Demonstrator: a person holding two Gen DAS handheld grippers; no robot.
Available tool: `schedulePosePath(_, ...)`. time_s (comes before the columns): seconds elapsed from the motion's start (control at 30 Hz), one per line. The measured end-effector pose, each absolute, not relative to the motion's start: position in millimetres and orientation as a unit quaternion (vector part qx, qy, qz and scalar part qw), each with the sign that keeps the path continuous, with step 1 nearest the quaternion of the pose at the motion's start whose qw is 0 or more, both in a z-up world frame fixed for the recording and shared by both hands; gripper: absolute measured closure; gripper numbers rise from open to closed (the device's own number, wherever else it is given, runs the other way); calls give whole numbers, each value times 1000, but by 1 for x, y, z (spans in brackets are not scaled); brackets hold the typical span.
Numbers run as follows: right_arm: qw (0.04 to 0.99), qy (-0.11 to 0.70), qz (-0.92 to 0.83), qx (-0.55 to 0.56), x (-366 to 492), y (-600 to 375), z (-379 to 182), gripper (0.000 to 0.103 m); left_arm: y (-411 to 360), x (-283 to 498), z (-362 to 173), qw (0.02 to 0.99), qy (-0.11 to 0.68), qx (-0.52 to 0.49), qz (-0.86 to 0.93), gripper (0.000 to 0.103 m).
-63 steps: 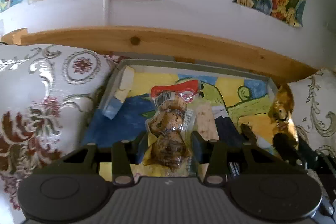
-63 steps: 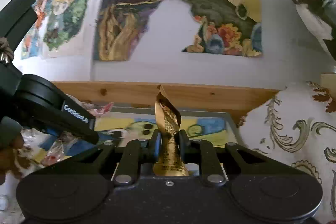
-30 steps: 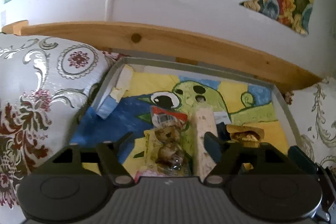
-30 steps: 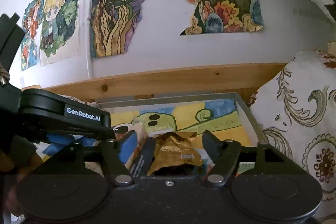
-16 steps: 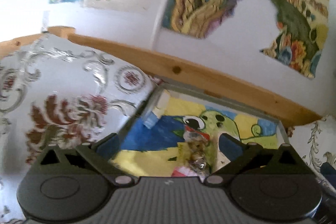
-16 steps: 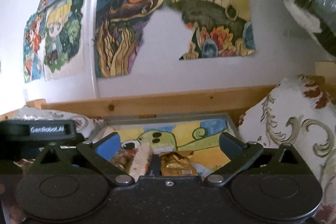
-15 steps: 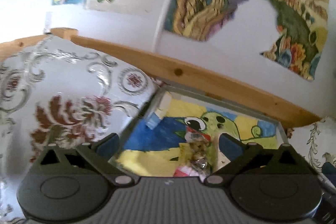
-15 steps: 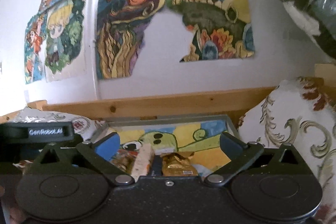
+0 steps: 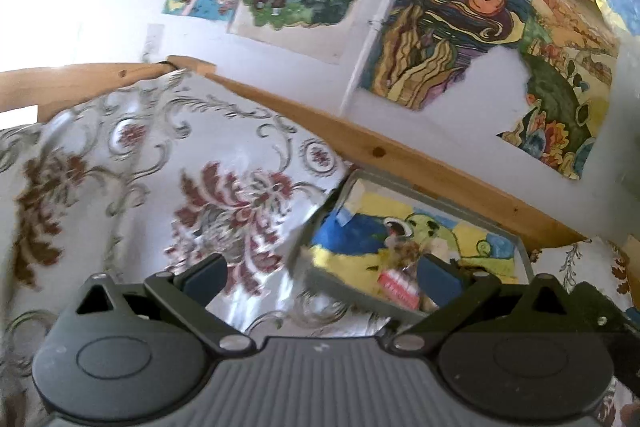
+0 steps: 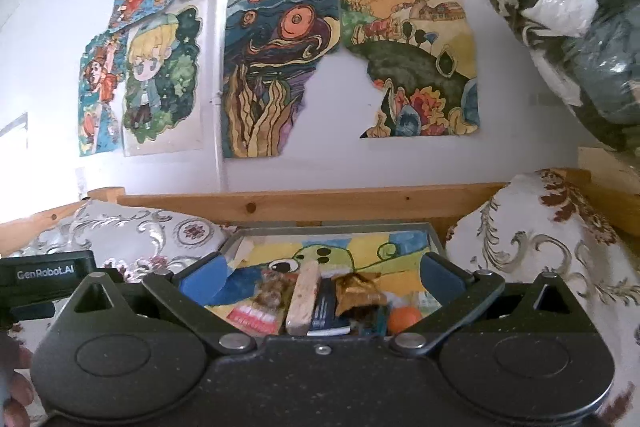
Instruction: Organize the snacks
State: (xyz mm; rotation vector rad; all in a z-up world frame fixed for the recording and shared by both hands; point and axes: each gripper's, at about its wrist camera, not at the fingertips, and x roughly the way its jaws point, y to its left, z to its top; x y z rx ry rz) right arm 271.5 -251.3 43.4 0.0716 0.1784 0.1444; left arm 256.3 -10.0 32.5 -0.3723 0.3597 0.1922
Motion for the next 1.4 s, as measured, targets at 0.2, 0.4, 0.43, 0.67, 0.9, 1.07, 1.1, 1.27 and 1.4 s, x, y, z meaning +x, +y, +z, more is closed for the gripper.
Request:
schedulePosePath(0.2,994,81,67,25,235,-250,44,1,0,220,25,959,189,-183,111,0)
schedulePosePath(0.4,994,89,64,20,202,-246,37,1,7,191,16,956,204,-178,113,0)
schedulePosePath(0.43,994,90,63,19,197,-245,35,1,7,186,15,957,203,-175,112,0)
schedulePosePath(0.67,993,102,62,5,165,-237,24,1,7,164,12,965,192,-146,104,0)
schedulePosePath(0.9,993,110,47,2,141,-236,14,1,3,145,10,973,181,-111,91,0)
schedulePosePath(1.07,992,125,30,5,131,-238,7,1,2,132,0,975,180,-87,98,0)
schedulePosePath(1.1,991,129,28,7,129,-239,6,1,3,129,-2,975,183,-86,98,0)
schedulePosePath(1.27,989,145,25,16,117,-240,-1,1,6,115,-12,974,191,-83,94,0)
schedulePosePath(1.4,987,158,24,8,109,-237,-8,1,4,105,-18,976,192,-69,80,0)
